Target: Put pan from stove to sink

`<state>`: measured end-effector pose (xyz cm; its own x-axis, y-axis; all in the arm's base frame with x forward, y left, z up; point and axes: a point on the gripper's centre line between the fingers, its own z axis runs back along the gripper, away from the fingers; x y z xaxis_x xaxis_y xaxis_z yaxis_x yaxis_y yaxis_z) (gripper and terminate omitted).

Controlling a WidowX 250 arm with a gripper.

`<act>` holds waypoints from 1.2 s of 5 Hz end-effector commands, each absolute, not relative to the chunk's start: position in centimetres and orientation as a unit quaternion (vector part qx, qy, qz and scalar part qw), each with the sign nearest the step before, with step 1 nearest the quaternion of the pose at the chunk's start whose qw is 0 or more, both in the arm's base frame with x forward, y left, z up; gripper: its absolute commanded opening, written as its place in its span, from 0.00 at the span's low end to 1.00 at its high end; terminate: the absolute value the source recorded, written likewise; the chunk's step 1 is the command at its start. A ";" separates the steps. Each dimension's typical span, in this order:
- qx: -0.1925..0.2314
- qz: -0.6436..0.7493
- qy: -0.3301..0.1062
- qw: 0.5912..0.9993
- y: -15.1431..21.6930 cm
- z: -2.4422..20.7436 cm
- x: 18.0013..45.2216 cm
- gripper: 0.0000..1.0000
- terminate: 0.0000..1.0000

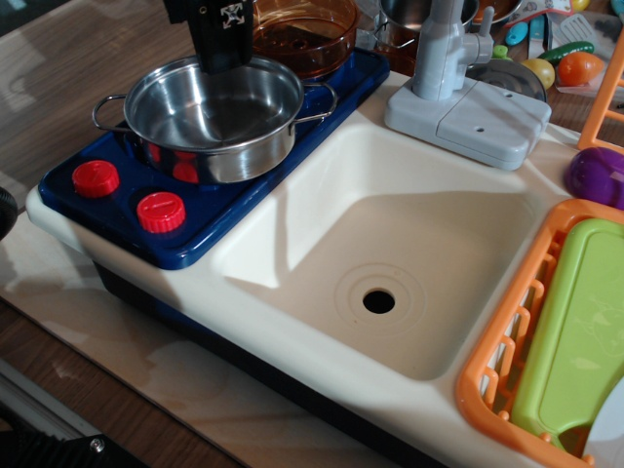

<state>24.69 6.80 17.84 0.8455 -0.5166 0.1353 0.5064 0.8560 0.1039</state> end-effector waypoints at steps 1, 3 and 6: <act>0.054 -0.341 -0.138 0.928 7.7 18.6 26.6 1.00 0.00; 0.022 -0.359 -0.160 0.919 8.2 16.8 27.6 1.00 0.00; -0.003 -0.344 -0.170 0.923 7.6 14.4 26.9 1.00 0.00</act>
<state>26.70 7.31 13.81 0.7172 -0.6273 0.3035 0.6343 0.7680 0.0883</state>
